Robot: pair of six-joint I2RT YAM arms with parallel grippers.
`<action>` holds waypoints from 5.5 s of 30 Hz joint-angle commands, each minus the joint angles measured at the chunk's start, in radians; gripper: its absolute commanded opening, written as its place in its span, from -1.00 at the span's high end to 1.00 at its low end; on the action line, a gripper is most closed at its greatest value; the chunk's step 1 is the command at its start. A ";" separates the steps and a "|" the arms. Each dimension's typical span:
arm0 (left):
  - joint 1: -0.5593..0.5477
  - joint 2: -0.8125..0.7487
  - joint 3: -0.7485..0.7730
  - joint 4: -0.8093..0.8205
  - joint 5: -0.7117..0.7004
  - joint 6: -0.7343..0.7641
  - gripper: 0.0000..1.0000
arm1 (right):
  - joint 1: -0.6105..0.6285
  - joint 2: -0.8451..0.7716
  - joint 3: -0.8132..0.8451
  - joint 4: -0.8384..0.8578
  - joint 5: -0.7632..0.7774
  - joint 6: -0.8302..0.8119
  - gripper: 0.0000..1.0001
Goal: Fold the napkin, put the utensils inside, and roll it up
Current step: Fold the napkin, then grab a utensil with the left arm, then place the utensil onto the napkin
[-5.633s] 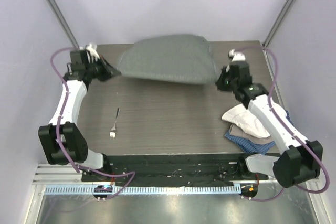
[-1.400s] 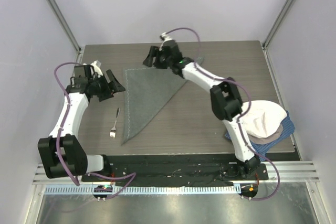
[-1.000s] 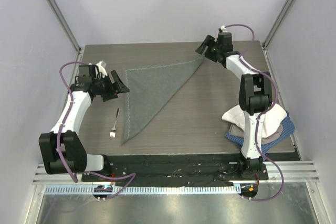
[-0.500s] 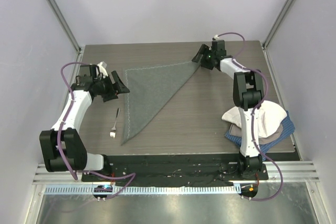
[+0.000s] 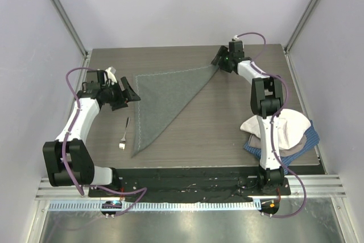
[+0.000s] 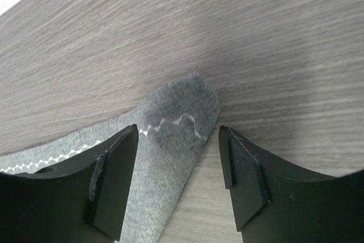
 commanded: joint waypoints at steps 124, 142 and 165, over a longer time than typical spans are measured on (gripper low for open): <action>-0.521 0.497 0.624 -0.376 -0.065 0.574 1.00 | -0.330 -1.129 -0.980 0.192 -0.216 0.046 -0.18; -0.705 1.090 1.376 -0.746 -0.051 0.795 1.00 | -0.330 -1.144 -0.965 0.181 -0.216 0.035 -0.18; -0.722 1.185 1.430 -0.605 -0.007 0.746 1.00 | -0.330 -1.140 -0.959 0.153 -0.216 0.027 -0.19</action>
